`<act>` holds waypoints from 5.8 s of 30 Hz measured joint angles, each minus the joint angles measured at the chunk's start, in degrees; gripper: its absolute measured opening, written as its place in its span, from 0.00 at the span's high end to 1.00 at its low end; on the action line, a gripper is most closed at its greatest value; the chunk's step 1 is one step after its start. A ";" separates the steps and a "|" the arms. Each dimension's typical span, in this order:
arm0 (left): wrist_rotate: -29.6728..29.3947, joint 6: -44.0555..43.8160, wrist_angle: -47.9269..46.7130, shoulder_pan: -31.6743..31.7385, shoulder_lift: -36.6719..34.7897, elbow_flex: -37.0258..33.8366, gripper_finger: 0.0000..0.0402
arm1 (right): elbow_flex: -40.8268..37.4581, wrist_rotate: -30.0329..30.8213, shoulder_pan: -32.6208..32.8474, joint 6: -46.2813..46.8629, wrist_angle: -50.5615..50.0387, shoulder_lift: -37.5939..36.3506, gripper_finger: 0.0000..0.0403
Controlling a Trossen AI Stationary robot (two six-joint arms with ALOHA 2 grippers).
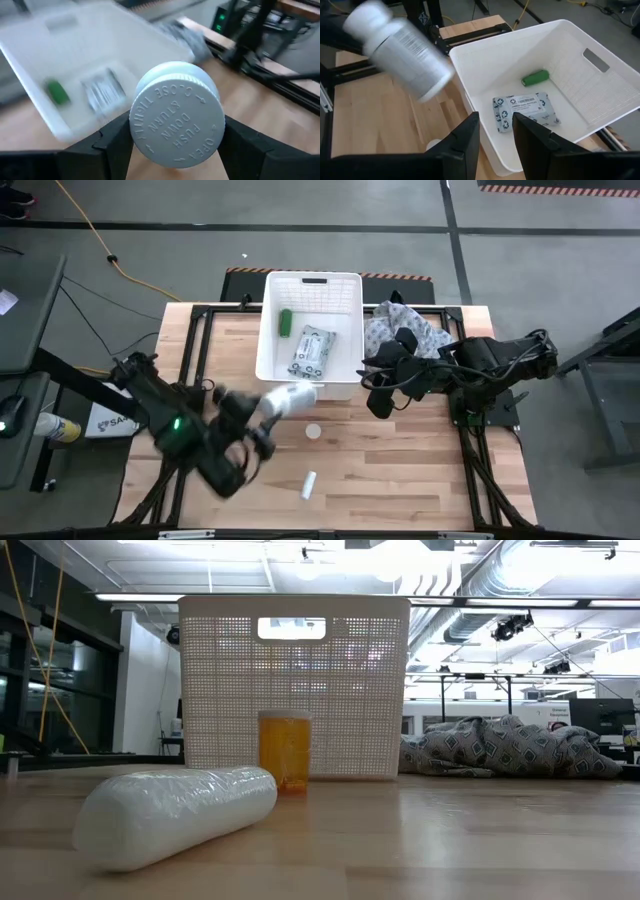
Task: Pick & place medical supplies in basket/bin
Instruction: Put the white pill bottle into the white laundry organizer, then put the orange pill bottle into the white laundry organizer
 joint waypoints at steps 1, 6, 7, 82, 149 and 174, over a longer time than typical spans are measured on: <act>-0.27 3.84 -0.05 2.08 -0.05 1.56 0.30 | 0.02 -0.02 0.00 -0.60 0.00 0.00 0.73; -0.27 18.62 -0.05 12.76 -0.11 7.05 0.33 | 0.00 1.39 0.00 -3.35 0.00 -0.02 0.73; -0.08 21.21 -0.10 14.84 -0.11 7.85 0.33 | 0.01 2.11 0.00 -4.20 0.00 -0.02 0.73; 46.97 68.18 32.36 68.91 25.56 11.02 0.31 | 0.00 22.98 0.00 -22.65 -10.95 -3.91 0.73; 42.20 66.42 12.12 63.77 22.44 24.23 0.21 | 0.00 22.57 0.00 -21.80 -11.39 -3.89 0.73; 32.72 50.55 0.66 41.85 0.35 24.23 0.21 | 0.00 23.93 0.00 -19.81 -11.26 -3.89 0.73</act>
